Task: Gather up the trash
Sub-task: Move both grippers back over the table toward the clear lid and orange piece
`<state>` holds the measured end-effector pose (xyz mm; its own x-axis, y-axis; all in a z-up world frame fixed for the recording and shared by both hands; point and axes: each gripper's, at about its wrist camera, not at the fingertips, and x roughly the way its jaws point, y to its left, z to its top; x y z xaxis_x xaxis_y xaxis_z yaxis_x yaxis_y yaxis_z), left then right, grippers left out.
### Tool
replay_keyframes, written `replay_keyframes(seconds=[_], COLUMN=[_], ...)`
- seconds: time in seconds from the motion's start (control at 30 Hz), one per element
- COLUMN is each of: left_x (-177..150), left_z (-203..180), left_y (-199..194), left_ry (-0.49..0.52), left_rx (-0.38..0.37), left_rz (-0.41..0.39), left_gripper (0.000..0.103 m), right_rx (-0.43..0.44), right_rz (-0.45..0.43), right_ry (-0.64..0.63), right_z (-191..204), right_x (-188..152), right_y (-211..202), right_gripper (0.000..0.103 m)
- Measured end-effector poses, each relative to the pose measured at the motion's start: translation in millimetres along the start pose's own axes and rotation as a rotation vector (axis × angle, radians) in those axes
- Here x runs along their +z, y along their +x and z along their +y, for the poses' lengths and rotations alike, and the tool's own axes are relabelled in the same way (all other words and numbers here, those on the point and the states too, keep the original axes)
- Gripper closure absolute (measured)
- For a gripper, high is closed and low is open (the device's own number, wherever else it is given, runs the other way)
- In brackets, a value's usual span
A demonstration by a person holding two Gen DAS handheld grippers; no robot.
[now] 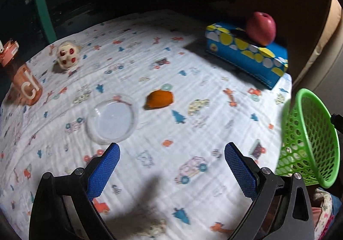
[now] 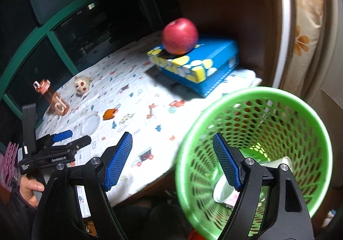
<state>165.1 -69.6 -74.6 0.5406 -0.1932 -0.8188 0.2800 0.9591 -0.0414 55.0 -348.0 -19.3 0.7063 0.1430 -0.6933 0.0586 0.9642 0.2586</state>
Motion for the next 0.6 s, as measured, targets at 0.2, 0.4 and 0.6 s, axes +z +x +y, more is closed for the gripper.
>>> replay_keyframes(seconds=[0.2,0.4,0.6], left_x=[-1,4,13], left_z=[56,73,75], left_y=[22,44,62], left_ry=[-0.041,-0.023,0.018], left_rx=[0.062,0.047,0.041], left_rz=[0.043,0.077,0.091], left_gripper=[0.008,0.008,0.008], right_rx=[0.038,0.062,0.073], right_rz=[0.038,0.078,0.104], right_ry=[-0.04,-0.074,-0.104], right_z=[33,59,78], right_x=[3,6,10], right_y=[27,54,76], right_gripper=[0.026,0.026,0.026])
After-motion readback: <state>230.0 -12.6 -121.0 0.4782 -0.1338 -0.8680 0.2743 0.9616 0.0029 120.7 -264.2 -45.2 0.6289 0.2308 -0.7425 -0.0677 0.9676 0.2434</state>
